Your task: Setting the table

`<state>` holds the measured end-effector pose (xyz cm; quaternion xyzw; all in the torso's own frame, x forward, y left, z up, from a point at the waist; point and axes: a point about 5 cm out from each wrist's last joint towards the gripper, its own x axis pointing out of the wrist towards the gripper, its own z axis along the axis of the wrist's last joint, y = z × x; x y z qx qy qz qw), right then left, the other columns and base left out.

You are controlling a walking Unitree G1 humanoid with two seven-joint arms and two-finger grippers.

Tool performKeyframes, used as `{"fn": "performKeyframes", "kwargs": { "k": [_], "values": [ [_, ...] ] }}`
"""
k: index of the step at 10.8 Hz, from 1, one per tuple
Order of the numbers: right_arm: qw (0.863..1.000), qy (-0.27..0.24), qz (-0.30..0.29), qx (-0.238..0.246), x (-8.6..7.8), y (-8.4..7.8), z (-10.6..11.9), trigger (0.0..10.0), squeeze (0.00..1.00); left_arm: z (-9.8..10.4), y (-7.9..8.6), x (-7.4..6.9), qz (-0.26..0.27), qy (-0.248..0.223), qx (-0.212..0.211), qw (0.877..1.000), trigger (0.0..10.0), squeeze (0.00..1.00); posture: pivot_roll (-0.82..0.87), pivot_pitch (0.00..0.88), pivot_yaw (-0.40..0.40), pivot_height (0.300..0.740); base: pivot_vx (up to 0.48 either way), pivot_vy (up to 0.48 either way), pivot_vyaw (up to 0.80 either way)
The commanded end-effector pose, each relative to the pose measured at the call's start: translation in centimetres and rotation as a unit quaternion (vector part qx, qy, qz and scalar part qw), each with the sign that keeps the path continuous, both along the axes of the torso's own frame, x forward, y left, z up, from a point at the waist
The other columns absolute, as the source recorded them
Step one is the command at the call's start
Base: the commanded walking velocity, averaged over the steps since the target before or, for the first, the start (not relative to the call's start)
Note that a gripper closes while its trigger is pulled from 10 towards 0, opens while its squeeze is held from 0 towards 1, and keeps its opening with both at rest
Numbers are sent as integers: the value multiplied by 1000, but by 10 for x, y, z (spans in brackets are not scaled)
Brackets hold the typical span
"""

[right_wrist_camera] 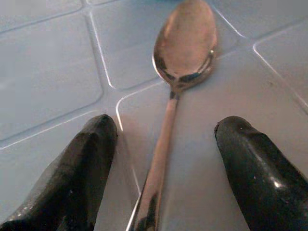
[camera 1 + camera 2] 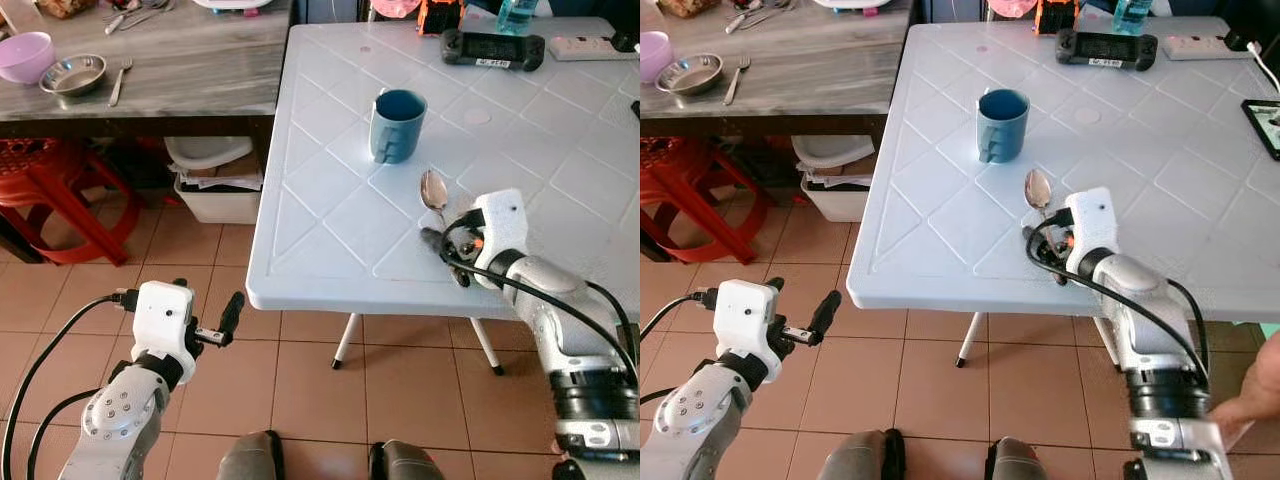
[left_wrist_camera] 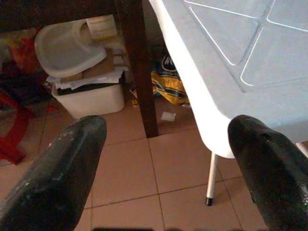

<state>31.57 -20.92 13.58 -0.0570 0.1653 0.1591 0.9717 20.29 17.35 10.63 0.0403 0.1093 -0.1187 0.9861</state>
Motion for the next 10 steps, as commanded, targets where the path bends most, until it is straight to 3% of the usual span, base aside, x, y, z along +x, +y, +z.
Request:
{"fn": "performKeyframes", "kwargs": {
  "k": [1, 2, 3, 4, 5, 6, 7, 8, 10],
  "values": [
    [1000, 3, 18, 6, 4, 4, 1, 10000, 0, 3, 3, -1, 3, -2, 10, 1000, 10000, 0, 97, 152, 82, 740, 0, 0, 0],
    [1000, 0, 16, 9, 7, 3, 2, 9333, 0, 3, 3, -1, 2, -2, 10, 1000, 10000, 0, 97, 153, 83, 740, 0, 0, 0],
    [1000, -1, 11, 9, 10, 2, 2, 4980, 0, 3, 3, -1, 2, -2, 11, 1000, 10000, 0, 97, 154, 82, 740, 0, 0, 0],
    [1000, 0, -3, 17, 12, -1, 2, 4471, 0, 4, 3, -1, 3, -2, 11, 1000, 10000, 0, 101, 154, 81, 740, 0, 0, 0],
    [1000, 2, -7, 20, 13, -2, 1, 4549, 0, 4, 3, -1, 3, -1, 11, 1000, 10000, 0, 101, 155, 81, 740, 0, 0, 0],
    [1000, 5, -12, 23, 13, -3, -1, 6980, 0, 4, 3, -1, 3, -1, 12, 1000, 10000, 0, 101, 154, 82, 740, 0, 0, 0],
    [999, 8, -13, 31, 14, -4, -2, 8000, 0, 3, 3, 0, 1, 0, 12, 1000, 10000, 0, 99, 153, 85, 740, 0, 0, 0],
    [999, 12, -12, 40, 14, -4, -3, 78, 0, 3, 3, 0, -1, 1, 13, 1000, 10000, 0, 99, 153, 85, 740, 0, 0, 0],
    [998, 34, 3, 52, 12, 0, -11, 0, 0, 2, 3, 1, -1, 3, 16, 1000, 10000, 0, 104, 145, 82, 740, 0, 0, 0]
  ]
}}
